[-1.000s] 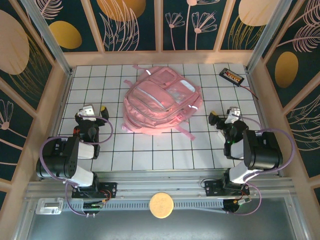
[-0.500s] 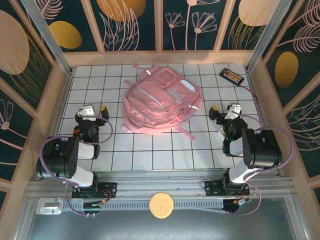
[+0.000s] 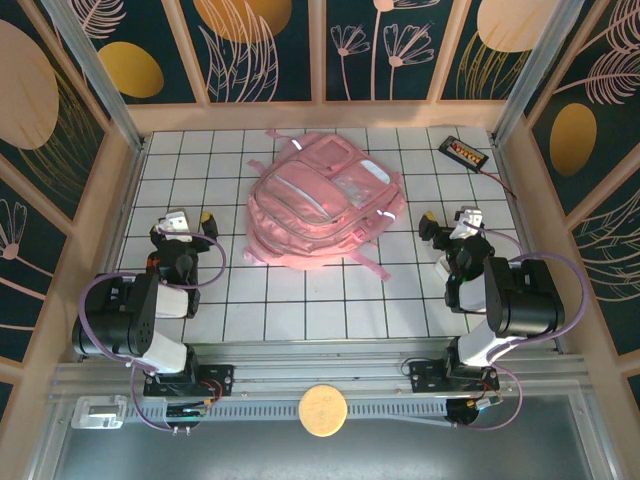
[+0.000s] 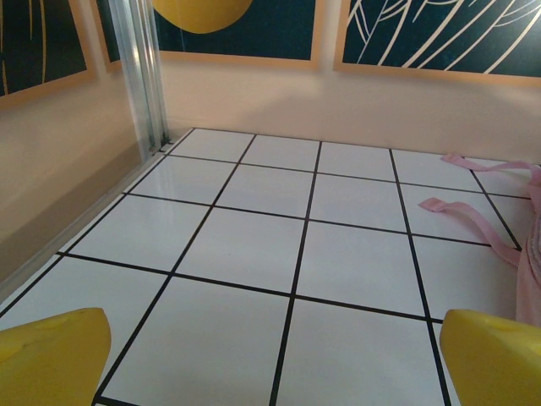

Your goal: Pack the student bag

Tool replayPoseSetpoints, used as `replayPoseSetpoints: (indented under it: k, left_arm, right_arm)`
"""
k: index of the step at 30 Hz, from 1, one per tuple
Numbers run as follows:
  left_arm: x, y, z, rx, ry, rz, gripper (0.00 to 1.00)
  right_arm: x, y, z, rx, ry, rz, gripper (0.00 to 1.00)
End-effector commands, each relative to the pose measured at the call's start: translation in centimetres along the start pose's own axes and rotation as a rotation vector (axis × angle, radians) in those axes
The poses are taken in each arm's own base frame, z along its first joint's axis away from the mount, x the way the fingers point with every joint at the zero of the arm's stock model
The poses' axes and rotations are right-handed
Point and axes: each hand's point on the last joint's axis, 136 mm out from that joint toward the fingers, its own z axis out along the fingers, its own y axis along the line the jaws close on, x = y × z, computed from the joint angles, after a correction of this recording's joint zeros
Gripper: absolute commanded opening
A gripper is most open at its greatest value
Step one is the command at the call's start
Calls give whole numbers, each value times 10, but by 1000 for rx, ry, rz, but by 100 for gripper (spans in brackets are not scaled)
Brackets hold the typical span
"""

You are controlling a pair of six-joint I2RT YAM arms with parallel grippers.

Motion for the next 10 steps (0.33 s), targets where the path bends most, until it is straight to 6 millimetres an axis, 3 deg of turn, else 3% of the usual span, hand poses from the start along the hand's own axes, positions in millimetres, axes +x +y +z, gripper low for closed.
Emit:
replayPoseSetpoints:
  k: [1, 10]
  left_arm:
    - [-8, 2, 0, -3, -39, -22, 99]
    - [-8, 2, 0, -3, -38, -22, 99]
  right_arm:
    - [-3, 0, 1, 10, -9, -20, 99]
    - [-3, 0, 1, 9, -12, -22, 99]
